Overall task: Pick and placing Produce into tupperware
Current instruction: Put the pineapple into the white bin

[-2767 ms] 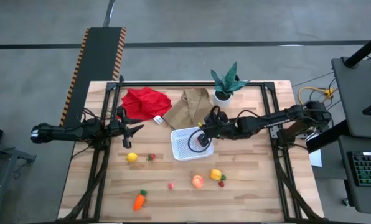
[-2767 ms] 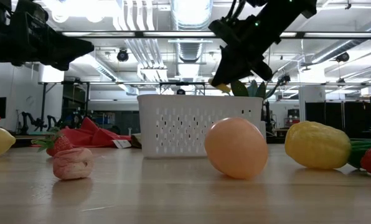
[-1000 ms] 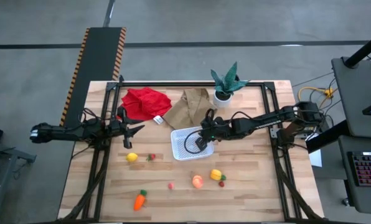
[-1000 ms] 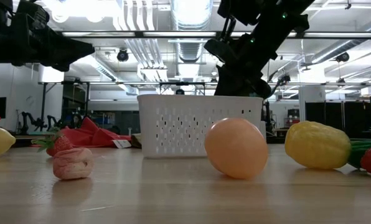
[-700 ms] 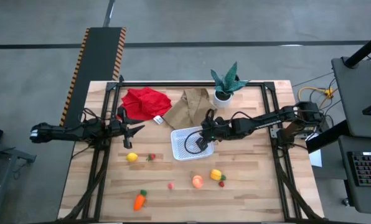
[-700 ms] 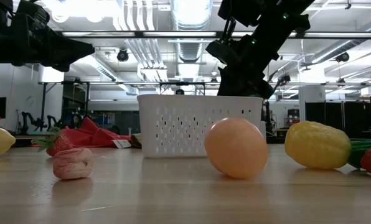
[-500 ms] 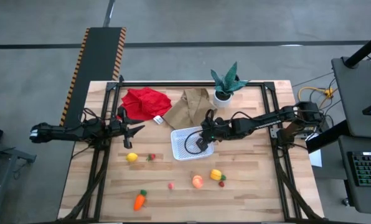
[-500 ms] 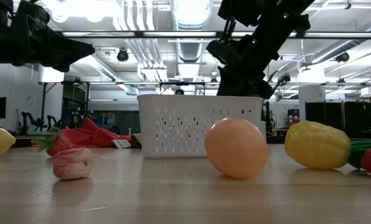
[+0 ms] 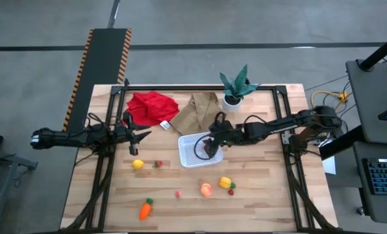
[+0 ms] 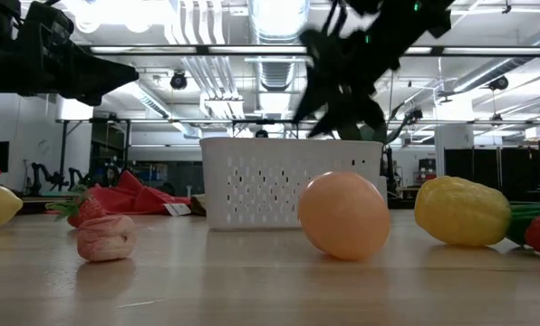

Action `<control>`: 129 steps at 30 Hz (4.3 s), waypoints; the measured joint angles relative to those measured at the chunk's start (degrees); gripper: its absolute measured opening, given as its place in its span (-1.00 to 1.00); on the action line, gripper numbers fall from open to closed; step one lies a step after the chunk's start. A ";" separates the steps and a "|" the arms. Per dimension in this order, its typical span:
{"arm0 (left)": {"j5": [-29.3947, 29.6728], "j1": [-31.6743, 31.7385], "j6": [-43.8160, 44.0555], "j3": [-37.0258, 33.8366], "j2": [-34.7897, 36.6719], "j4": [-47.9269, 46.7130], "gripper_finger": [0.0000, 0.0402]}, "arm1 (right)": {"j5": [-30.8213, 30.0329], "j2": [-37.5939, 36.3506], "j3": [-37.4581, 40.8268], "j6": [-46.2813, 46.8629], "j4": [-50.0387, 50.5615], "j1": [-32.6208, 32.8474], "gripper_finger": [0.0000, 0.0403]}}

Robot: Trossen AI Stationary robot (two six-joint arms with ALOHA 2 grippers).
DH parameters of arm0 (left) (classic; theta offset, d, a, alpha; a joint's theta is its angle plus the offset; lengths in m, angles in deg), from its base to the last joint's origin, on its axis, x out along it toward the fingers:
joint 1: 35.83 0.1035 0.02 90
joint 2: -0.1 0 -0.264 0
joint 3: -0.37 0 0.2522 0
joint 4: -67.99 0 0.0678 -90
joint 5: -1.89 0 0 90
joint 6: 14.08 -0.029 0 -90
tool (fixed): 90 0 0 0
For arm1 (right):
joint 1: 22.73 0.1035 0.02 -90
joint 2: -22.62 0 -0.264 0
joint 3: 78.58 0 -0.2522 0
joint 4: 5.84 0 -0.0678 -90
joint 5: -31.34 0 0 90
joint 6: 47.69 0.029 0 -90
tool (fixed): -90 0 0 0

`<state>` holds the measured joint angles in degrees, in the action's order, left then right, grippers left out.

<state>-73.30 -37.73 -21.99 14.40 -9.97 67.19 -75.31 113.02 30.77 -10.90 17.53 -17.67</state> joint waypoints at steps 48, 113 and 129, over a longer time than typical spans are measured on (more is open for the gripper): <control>0.01 0.01 0.00 0.00 -0.01 -0.04 -0.60 | -1.11 -16.02 -0.09 -21.71 -8.14 31.20 0.58; 0.43 -0.01 0.00 0.00 -1.52 0.05 -0.60 | -5.94 16.28 -15.13 13.49 35.69 30.47 0.57; 0.43 0.00 0.00 0.00 -1.53 0.03 -0.60 | -3.93 16.28 -9.35 10.70 26.89 29.67 0.57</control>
<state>-72.87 -37.73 -21.99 14.40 -11.50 67.22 -79.24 129.30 21.42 -0.19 44.42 12.00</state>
